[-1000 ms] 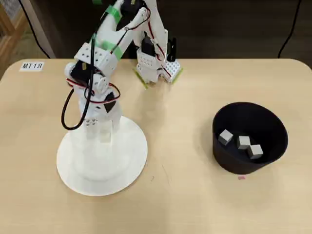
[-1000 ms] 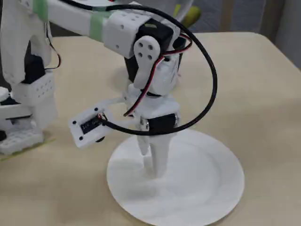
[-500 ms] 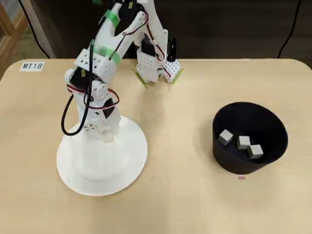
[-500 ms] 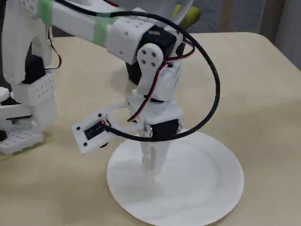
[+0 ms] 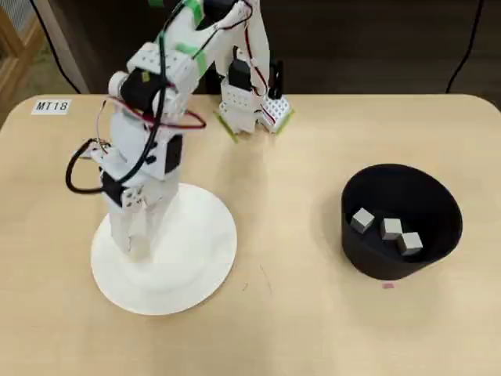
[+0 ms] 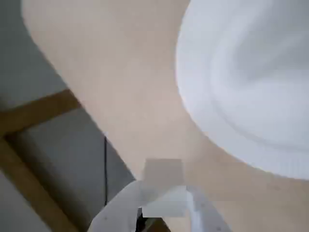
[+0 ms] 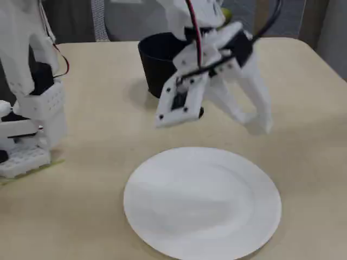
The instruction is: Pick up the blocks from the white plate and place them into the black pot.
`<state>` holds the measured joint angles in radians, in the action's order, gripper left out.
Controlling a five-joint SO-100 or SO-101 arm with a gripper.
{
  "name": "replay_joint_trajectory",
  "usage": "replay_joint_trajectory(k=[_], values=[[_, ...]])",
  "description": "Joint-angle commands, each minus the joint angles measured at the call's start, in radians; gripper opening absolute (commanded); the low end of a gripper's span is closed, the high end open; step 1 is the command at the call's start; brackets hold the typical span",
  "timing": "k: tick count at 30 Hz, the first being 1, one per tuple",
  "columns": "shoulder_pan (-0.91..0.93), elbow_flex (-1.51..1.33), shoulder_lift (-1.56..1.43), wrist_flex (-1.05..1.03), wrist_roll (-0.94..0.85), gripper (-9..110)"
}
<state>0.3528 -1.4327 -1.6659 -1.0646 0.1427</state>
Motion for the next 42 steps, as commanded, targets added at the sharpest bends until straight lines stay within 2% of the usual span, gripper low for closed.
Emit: replay_joint_trajectory(k=[1,10,17,23,31,33,35,37,42], values=[[-0.104,0.026,-0.199,-0.003,-0.06,-2],[-0.62,-0.287,-0.583,0.152,-0.106,-2],[-0.923,-0.626,-0.69,0.457,-0.196,-2],[-0.985,-0.785,-0.68,0.62,-0.225,-2],[-0.973,-0.89,-0.683,0.692,-0.229,-2],[-0.98,-0.916,-0.699,0.693,-0.255,16],[-0.979,-0.922,-0.712,0.676,-0.275,24],[-0.968,-0.922,-0.724,0.65,-0.285,27],[-0.943,-0.922,-0.736,0.641,-0.279,24]])
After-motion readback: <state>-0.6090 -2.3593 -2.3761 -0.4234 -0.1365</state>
